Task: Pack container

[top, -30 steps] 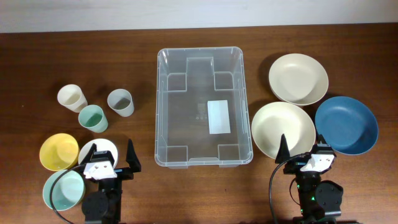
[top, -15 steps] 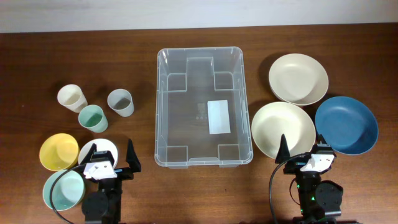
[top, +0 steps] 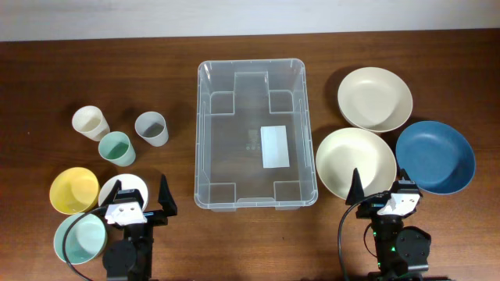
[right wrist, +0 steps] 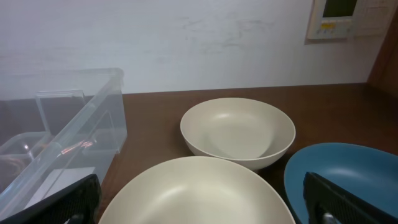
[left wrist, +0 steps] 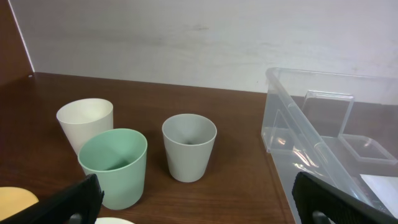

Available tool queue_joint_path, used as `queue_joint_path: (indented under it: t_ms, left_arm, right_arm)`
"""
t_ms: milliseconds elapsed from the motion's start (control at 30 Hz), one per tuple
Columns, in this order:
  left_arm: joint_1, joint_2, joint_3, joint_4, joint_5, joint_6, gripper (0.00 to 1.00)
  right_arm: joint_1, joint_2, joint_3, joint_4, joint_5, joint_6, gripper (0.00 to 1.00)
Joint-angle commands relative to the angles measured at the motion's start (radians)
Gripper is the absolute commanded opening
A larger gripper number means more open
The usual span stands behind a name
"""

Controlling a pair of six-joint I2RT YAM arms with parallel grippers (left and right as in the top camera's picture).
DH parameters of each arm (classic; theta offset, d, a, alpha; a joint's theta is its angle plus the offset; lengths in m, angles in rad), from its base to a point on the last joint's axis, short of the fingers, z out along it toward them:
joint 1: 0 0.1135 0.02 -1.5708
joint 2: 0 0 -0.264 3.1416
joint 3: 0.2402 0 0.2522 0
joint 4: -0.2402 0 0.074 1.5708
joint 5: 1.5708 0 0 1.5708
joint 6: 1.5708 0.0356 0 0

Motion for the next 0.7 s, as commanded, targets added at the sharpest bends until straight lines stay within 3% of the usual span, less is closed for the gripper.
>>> queue_joint_path:
  t_ms: [0,400,667]
  left_arm:
    - [0.003,-0.01,-0.003,-0.002,0.011,0.016,1.0]
    - [0.003,-0.01,-0.003,0.002,0.006,0.016,1.0]
    - [0.005,-0.01,-0.002,0.082,-0.028,-0.009,1.0]
  right_arm:
    - [-0.007,-0.006,-0.005,-0.007,-0.002,-0.008,0.99]
    - [-0.007,-0.006,-0.005,-0.001,-0.013,-0.008,0.99]
    - [-0.007,-0.006,-0.003,-0.004,-0.013,0.014,0.99]
